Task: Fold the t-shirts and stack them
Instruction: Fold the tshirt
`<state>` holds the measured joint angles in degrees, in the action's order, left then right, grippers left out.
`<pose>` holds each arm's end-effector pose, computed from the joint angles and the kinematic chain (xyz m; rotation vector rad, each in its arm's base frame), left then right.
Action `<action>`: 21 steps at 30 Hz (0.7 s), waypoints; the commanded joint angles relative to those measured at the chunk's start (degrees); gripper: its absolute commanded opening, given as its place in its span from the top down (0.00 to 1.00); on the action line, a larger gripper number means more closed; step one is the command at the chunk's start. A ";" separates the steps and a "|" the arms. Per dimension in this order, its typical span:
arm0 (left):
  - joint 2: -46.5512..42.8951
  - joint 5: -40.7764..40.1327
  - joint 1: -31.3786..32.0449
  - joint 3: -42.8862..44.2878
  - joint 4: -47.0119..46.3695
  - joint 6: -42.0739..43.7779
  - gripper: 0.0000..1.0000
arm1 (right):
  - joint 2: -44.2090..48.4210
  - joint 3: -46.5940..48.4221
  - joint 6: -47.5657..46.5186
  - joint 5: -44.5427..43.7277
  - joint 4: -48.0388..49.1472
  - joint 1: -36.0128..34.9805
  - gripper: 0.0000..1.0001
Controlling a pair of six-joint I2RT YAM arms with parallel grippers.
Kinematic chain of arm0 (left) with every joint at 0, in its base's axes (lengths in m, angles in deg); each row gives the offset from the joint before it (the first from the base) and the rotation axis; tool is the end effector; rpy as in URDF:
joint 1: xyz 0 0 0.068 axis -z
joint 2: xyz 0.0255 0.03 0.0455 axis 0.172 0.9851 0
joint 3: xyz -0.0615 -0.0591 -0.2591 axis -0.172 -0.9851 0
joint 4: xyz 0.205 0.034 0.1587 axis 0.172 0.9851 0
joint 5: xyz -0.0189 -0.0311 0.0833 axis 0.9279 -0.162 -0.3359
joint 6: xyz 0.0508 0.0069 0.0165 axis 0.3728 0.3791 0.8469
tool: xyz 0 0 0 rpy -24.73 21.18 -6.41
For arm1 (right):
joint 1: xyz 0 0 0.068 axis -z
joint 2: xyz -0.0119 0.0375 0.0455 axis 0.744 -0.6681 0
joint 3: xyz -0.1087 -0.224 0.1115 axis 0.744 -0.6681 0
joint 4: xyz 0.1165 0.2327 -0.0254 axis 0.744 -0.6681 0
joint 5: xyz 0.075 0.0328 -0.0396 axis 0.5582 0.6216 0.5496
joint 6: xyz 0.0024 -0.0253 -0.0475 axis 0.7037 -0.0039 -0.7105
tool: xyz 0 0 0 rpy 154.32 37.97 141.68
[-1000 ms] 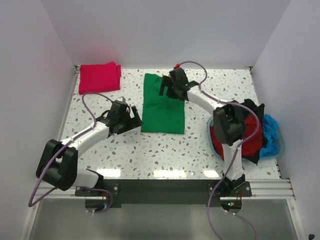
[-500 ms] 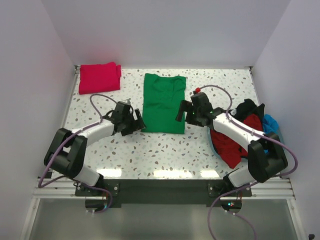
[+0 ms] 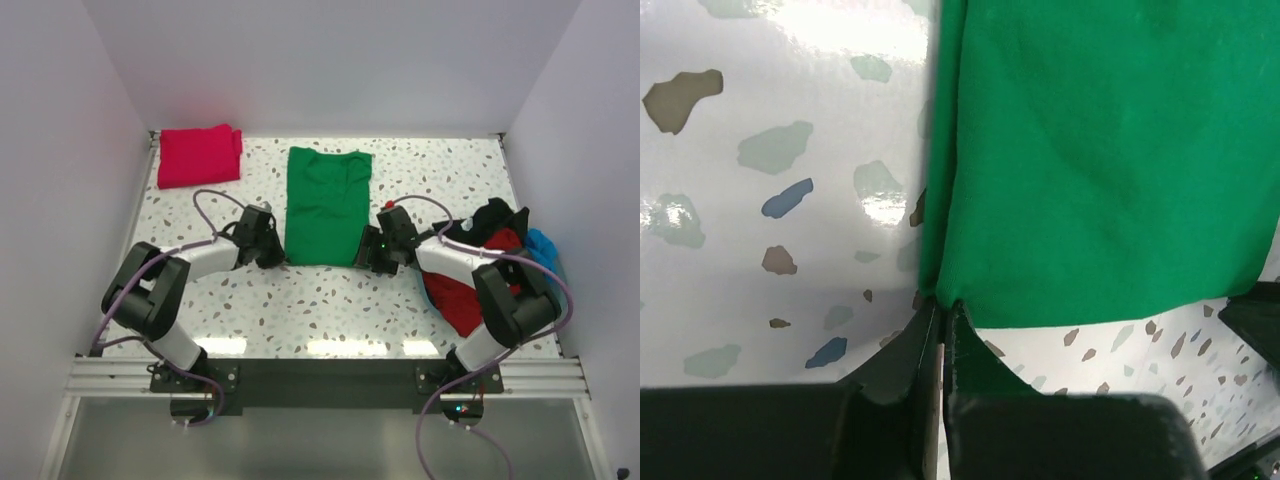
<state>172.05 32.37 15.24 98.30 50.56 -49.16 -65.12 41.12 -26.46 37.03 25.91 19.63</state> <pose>0.2750 -0.1335 0.1449 -0.4173 2.5910 -0.6141 0.2644 0.1470 0.1629 0.2545 2.6167 0.5767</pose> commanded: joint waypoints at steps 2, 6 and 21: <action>1.86 -1.93 0.17 0.73 -0.66 0.36 1.00 | -3.40 1.24 0.25 -2.37 2.18 -0.21 0.37; 1.95 -1.50 0.17 -0.23 -2.33 1.06 1.00 | -4.55 1.51 0.16 -3.52 2.08 -0.21 0.41; -22.11 -5.80 11.40 -18.51 3.28 -7.10 1.00 | 16.78 -9.12 -1.51 0.52 -10.38 -3.97 1.00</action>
<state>156.33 29.55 22.87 82.87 48.11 -52.51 -54.76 34.56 -27.01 35.80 22.32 17.49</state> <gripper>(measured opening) 0.024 0.030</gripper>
